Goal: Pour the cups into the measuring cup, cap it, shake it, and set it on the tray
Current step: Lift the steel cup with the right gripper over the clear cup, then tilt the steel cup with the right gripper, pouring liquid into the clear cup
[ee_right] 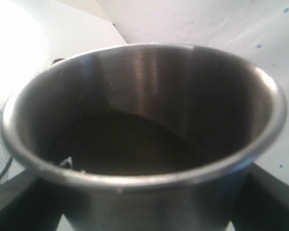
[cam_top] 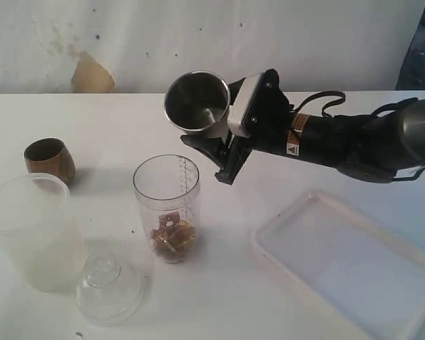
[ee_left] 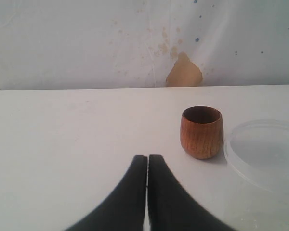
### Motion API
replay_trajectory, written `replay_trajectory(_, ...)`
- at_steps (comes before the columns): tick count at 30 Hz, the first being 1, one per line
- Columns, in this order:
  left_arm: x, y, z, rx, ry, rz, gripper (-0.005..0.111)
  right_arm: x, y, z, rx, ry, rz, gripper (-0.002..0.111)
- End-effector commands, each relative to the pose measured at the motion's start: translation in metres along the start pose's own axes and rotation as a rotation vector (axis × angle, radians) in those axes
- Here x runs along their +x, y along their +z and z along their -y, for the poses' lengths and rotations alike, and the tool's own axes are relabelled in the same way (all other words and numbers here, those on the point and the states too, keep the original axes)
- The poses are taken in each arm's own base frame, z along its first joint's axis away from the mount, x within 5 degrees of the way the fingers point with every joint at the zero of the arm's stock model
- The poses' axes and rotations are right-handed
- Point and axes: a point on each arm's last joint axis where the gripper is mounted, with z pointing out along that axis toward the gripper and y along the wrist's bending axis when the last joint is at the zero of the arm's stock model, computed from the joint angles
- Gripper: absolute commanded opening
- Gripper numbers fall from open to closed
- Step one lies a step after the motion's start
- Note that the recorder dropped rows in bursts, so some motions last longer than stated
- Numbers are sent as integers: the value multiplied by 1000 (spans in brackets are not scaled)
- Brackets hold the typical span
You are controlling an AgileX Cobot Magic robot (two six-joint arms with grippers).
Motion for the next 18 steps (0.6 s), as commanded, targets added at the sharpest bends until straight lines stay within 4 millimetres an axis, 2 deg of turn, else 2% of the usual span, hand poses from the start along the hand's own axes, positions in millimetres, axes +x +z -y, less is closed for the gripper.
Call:
replay_trajectory(1,0,0,0,2,-11,14,1,-18,1,11,41,-61,80,0)
replay_trajectory(7,0,0,0,2,-11,14,1,-22,4,16,54,-187,88,0)
replay_trajectory(18,0,0,0,2,-11,14,1,-23,4,17,61,-295,87,0)
